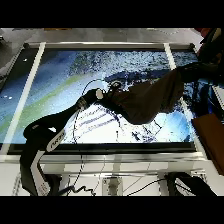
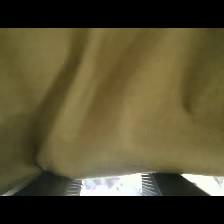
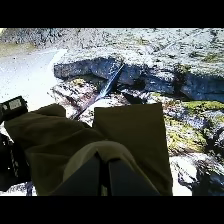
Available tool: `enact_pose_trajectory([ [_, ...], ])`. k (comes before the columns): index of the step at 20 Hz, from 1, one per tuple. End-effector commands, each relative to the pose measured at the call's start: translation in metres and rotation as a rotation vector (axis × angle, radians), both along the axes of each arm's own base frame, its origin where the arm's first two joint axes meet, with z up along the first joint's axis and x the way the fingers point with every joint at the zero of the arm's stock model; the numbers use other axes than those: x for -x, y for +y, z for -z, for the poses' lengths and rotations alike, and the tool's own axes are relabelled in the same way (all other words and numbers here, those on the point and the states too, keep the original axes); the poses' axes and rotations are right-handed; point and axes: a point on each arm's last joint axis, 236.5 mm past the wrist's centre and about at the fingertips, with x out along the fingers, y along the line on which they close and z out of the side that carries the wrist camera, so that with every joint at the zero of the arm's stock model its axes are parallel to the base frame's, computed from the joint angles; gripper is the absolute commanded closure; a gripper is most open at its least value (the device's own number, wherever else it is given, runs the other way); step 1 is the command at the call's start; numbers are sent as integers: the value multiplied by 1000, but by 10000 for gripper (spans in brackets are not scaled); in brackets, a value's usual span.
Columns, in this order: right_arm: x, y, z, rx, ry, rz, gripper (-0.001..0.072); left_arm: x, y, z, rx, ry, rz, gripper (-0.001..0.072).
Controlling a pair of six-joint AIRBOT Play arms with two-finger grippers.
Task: Fold the clothes and pants, and hang the long-sleeved shirts on hangers.
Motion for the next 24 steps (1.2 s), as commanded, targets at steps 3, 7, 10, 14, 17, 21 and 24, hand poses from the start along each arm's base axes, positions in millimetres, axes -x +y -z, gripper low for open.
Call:
enact_pose_trajectory([
  [3, -1, -1, -1, 3, -4, 2, 699, -20, -16, -9, 38, -103, -39, 690],
  [7, -14, -18, -16, 50, -94, 61, 699, -53, 29, -56, -17, -225, -48, 691],
  [10, -27, -39, -39, 45, -194, 171, 699, -81, 94, -151, -81, -420, -85, 690],
  [14, -29, -42, -41, 6, -192, 202, 699, -61, 165, -302, -40, -631, -192, 690],
  [17, -22, -38, -29, 5, -132, 185, 699, -19, 208, -391, -7, -776, -260, 690],
  [21, 5, -22, 8, -6, 59, 125, 700, 44, 243, -433, -50, -813, -273, 690],
  [24, 36, -17, 44, 26, 254, 79, 700, 72, 273, -388, -234, -643, -234, 690],
])
